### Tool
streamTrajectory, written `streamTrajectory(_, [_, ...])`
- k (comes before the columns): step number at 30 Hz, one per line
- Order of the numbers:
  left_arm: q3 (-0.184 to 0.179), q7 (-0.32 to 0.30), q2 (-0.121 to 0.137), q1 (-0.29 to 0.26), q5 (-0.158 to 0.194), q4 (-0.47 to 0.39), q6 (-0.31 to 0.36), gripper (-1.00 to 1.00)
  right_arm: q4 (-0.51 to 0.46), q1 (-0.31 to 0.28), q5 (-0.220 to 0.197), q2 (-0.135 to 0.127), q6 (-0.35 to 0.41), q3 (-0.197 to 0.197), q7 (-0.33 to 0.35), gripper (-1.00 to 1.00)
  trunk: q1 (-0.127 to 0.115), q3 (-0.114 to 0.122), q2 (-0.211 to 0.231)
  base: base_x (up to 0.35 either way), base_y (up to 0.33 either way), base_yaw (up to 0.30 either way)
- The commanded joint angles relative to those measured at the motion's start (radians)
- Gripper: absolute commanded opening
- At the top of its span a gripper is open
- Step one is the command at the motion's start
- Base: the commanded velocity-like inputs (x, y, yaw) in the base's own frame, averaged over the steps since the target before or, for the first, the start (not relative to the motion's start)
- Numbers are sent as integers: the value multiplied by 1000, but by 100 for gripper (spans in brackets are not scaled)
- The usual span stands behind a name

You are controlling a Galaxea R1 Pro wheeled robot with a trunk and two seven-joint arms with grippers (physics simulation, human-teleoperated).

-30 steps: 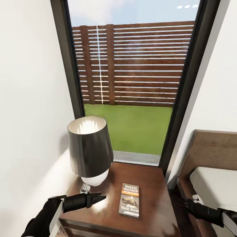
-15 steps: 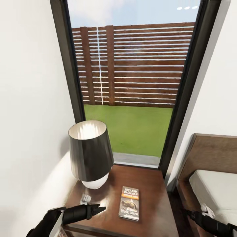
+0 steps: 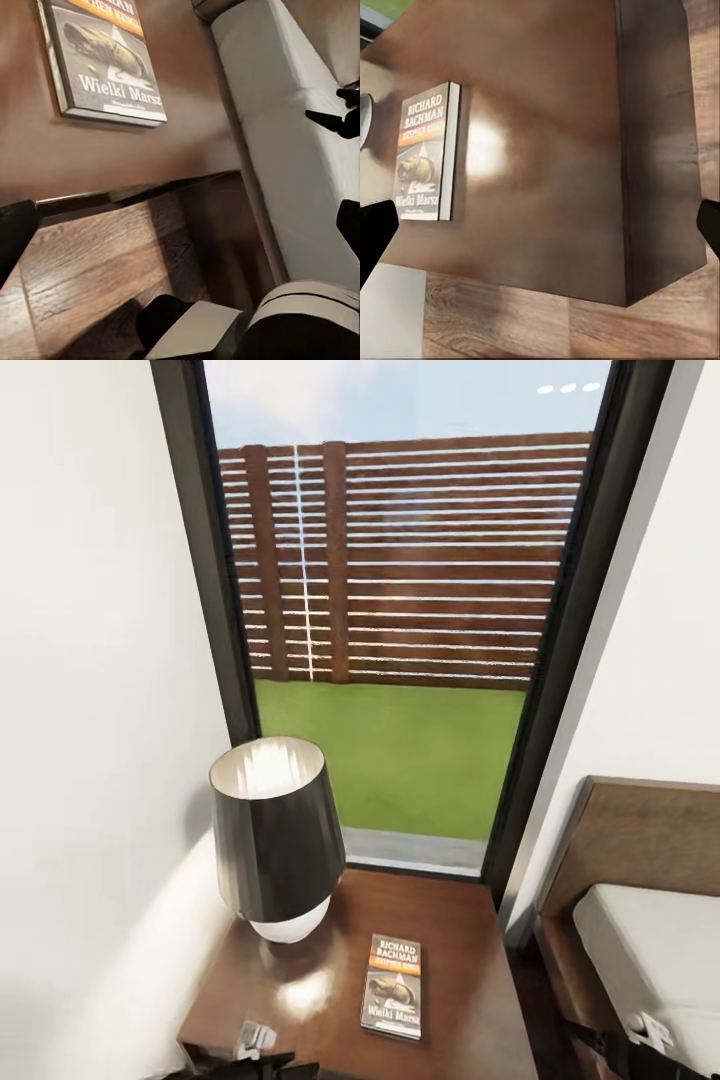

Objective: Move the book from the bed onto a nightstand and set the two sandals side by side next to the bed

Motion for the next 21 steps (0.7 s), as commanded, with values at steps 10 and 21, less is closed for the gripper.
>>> streamTrajectory(10, [-1, 81, -3, -1, 1, 183, -153, 100, 3, 72, -10, 6, -55, 7, 3, 100, -39, 31, 70, 0, 0, 0])
streamTrajectory(21, [-6, 198, -14, 18, -39, 236, -176, 100, 3, 147, 151, 29, -55, 8, -11, 100, -81, 65, 147, 0, 0, 0])
